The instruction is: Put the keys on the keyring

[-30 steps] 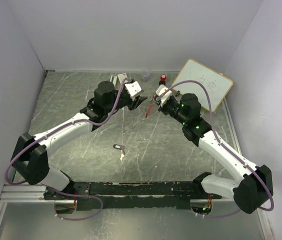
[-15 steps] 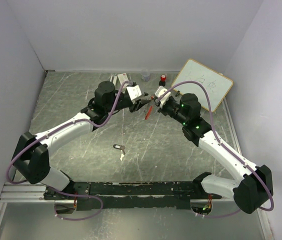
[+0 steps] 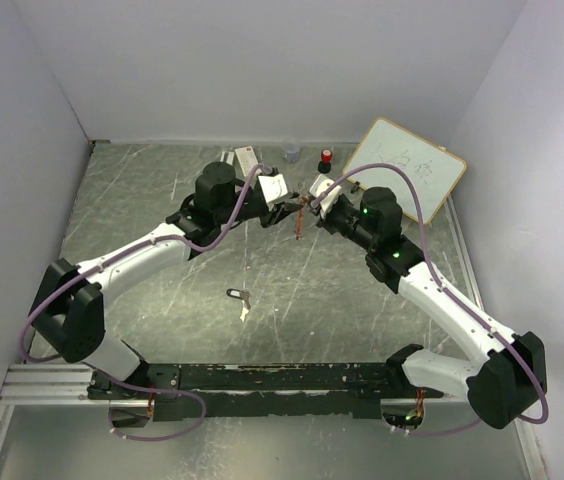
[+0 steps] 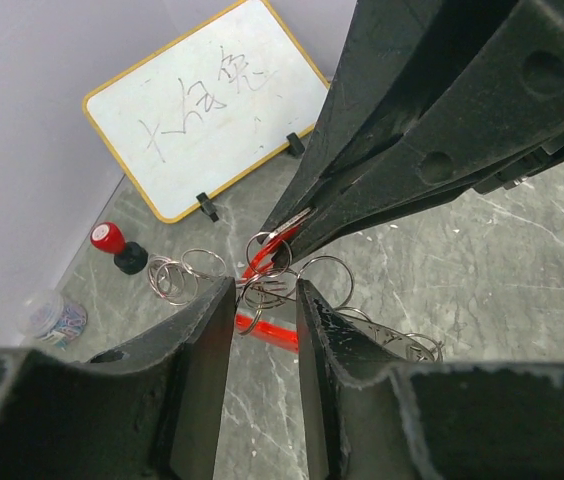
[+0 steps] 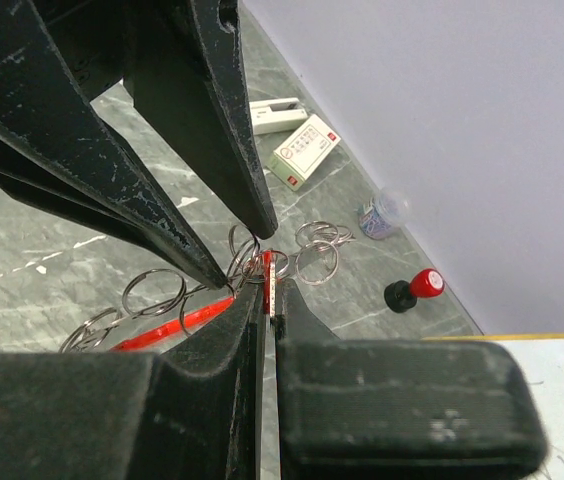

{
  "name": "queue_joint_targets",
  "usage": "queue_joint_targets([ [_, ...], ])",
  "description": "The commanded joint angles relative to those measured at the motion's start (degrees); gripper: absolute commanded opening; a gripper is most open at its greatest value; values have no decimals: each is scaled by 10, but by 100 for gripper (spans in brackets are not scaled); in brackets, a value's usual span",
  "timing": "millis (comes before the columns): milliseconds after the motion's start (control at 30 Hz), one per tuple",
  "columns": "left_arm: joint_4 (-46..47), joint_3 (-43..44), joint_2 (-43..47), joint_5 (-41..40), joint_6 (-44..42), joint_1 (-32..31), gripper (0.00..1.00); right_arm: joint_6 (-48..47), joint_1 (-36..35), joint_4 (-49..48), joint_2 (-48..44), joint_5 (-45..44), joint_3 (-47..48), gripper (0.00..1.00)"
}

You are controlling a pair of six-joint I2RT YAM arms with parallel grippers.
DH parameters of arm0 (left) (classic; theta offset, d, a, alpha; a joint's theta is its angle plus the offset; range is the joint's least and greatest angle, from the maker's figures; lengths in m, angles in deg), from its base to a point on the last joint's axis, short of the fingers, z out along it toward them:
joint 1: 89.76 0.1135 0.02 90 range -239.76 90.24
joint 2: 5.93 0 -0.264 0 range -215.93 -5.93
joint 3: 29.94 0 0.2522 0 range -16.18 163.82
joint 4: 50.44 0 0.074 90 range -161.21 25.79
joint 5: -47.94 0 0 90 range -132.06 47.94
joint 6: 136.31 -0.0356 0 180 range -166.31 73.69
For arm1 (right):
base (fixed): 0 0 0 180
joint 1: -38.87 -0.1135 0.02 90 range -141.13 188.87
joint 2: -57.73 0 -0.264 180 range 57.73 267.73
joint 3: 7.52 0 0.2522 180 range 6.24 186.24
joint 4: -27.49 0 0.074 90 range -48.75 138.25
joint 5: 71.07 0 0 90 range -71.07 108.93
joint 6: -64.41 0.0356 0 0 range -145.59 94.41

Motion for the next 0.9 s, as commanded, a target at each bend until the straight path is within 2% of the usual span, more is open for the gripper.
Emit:
queue_joint_targets([
  [0, -11, 22, -10, 9, -13, 0, 40, -6, 0, -20, -21, 22, 5, 0],
  [167, -12, 22, -12, 15, -13, 0, 36, -8, 0, -21, -25, 24, -1, 0],
  [533, -14, 19, -11, 27, -12, 0, 20, -10, 0, -25, -28, 23, -5, 0],
  [667, -15, 17, -6, 25, -10, 0, 7, -5, 0, -25, -26, 14, -4, 0],
  [867, 39, -16, 19, -3, 18, 0, 7, 9, 0, -16, -21, -6, 2, 0],
])
